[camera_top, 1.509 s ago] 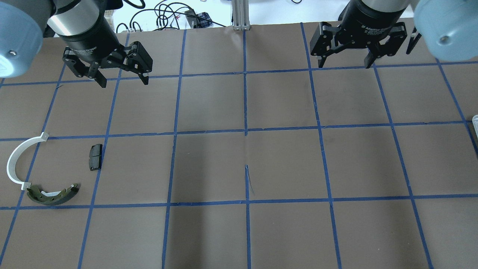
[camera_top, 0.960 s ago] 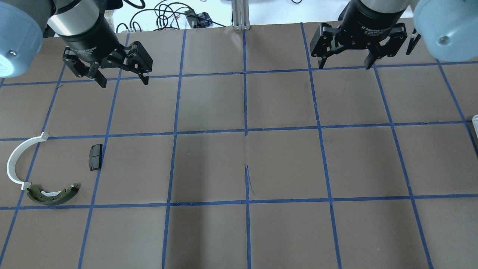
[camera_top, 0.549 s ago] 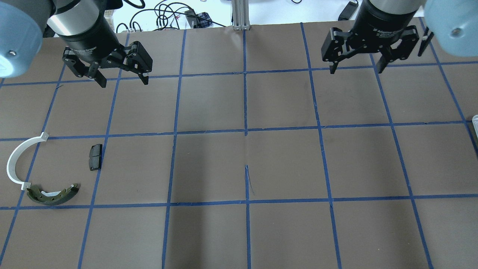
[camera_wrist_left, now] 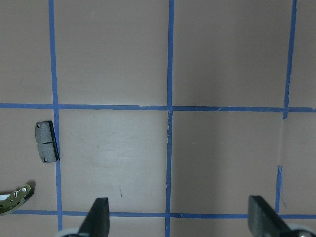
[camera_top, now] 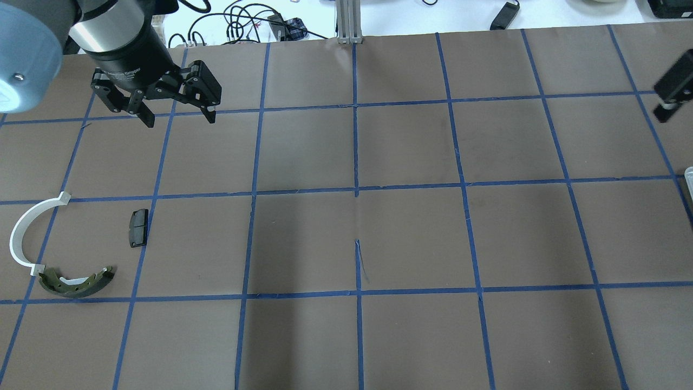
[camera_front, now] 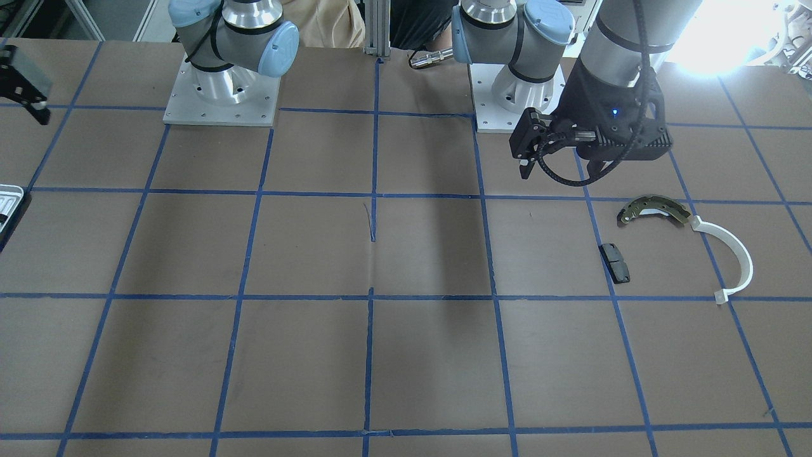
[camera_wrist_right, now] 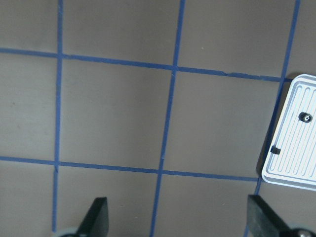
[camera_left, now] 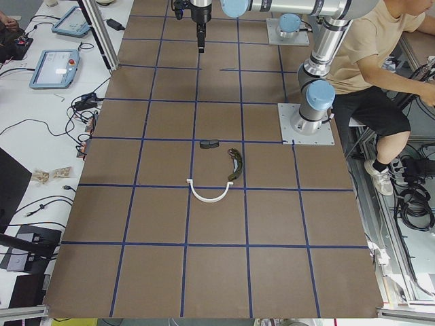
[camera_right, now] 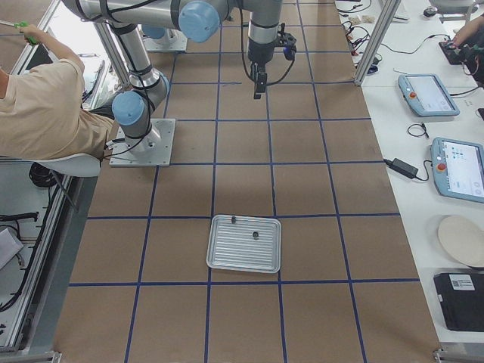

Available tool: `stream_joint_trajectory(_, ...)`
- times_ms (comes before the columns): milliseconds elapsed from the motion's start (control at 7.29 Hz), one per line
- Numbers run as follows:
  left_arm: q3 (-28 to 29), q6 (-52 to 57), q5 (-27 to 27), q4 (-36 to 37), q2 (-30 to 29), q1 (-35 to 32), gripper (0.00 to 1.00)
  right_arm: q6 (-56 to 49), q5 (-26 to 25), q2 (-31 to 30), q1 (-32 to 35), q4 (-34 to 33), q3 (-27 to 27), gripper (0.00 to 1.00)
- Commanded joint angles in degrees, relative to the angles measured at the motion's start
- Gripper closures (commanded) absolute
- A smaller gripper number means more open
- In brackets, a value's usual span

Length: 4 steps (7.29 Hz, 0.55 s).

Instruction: Place bearing gear from tray to pile

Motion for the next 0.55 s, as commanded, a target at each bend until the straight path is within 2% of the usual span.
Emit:
stream_joint_trajectory(0, 0.0, 0.0, 0.0, 0.0, 0.01, -0.01, 0.0, -24.15, -0.27, 3.85, -15.35, -3.15, 1.16, 0.0)
stream_joint_trajectory(137, 0.0, 0.0, 0.0, 0.0, 0.01, -0.01, 0.0, -34.77, -0.01, 7.62, -20.63, -8.49, 1.16, 0.0)
stream_joint_trajectory(411, 0.0, 0.09, 0.0, 0.0, 0.01, -0.01, 0.0, -55.0, 0.25, 12.3, -23.05, -11.7, 1.95, 0.0)
